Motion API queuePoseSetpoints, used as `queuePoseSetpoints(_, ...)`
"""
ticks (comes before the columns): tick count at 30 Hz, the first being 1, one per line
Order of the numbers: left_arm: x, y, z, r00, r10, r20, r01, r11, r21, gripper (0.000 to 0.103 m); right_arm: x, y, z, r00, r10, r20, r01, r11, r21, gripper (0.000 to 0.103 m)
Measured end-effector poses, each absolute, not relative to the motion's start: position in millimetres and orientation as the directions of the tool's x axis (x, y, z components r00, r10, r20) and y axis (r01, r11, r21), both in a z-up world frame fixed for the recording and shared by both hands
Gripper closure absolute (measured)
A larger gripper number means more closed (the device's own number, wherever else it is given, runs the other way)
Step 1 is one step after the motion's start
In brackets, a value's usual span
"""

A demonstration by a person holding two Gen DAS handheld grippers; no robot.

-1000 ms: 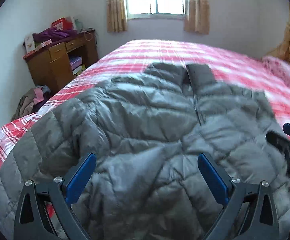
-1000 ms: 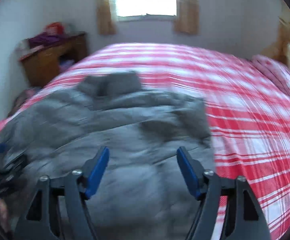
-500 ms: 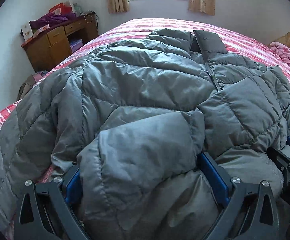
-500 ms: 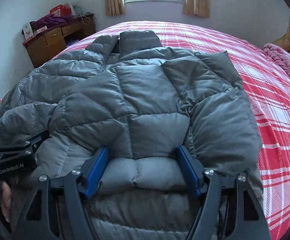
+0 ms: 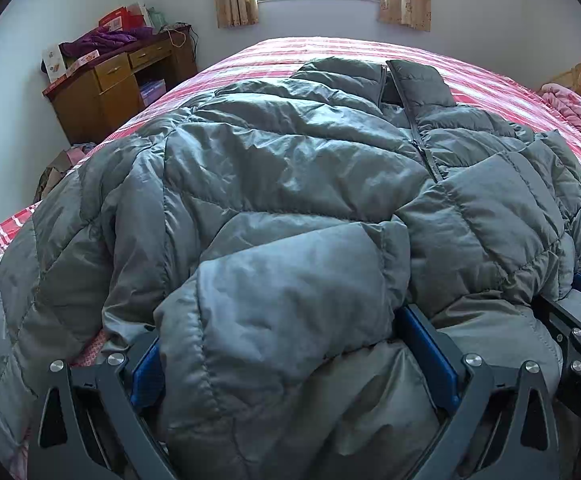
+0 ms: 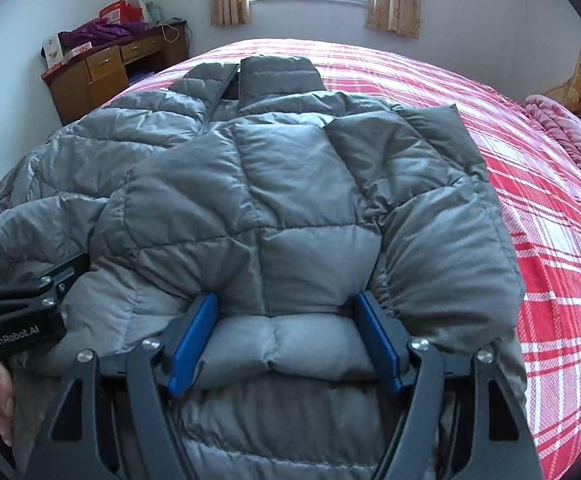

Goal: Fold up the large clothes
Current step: 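Grasp the other sleeve cuff with the left gripper and lift it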

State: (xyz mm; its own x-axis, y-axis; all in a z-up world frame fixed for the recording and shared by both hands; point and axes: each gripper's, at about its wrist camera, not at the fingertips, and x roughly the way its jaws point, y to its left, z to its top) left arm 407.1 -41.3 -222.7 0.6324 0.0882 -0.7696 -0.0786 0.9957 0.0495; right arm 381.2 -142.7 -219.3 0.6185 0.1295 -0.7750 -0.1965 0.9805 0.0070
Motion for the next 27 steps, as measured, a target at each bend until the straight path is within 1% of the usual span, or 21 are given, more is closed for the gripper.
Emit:
queuePoseSetpoints(7,407.6,-40.5,-221.1,0.624,0.088,-0.776,-0.074,0.996,0.053,0.001,383.2,-140.9,-219.0,0.617,0.118,-0.778,-0.197,0.98,-0.007,0.029)
queuePoseSetpoints(9,402.8,-32.1,-208.1,0.598,0.084,-0.797,-0.069,0.996,0.053,0.001,383.6,-141.4,-217.9,0.612,0.122,-0.781,-0.201,0.98,-0.004,0.028)
queuePoseSetpoints(10,396.9,-26.4,-197.7,0.604,0.073,-0.793,-0.072,0.997,0.037,0.001,383.3,-143.8,-215.2,0.608,0.135,-0.782,-0.204,0.979,0.011,0.028)
queuePoseSetpoints(12,370.4,-6.0,-164.8,0.664,0.046,-0.746,-0.06,0.998,0.007,0.001,376.4,-150.1,-205.5,0.604,0.157,-0.781,-0.213,0.977,0.032,0.028)
queuePoseSetpoints(13,351.3,10.9,-147.6,0.697,0.051,-0.715,-0.06,0.998,0.012,0.001,367.4,-154.5,-196.8,0.614,0.163,-0.772,-0.207,0.977,0.042,0.026)
queuePoseSetpoints(14,336.8,26.3,-138.2,0.712,0.065,-0.699,-0.068,0.997,0.024,0.001,357.8,-157.9,-188.9,0.625,0.174,-0.761,-0.21,0.976,0.051,0.02)
queuePoseSetpoints(16,305.7,71.3,-129.6,0.719,0.138,-0.681,-0.127,0.99,0.066,0.001,335.5,-164.8,-176.3,0.641,0.194,-0.742,-0.225,0.973,0.06,0.013)
queuePoseSetpoints(18,278.3,126.1,-135.0,0.68,0.234,-0.695,-0.235,0.967,0.096,0.001,312.1,-169.1,-172.0,0.644,0.201,-0.738,-0.248,0.968,0.047,0.012)
queuePoseSetpoints(22,221.8,220.5,-152.3,0.596,0.371,-0.712,-0.443,0.892,0.094,0.001,273.6,-168.4,-171.0,0.657,0.205,-0.725,-0.28,0.96,0.017,0.012)
queuePoseSetpoints(24,196.8,252.8,-165.4,0.56,0.381,-0.736,-0.495,0.866,0.071,0.001,262.2,-164.6,-169.2,0.669,0.216,-0.711,-0.296,0.955,0.012,0.012)
queuePoseSetpoints(27,179.7,277.6,-188.4,0.53,0.304,-0.791,-0.509,0.861,-0.01,0.001,246.4,-155.0,-168.1,0.683,0.235,-0.692,-0.313,0.95,0.013,0.012)
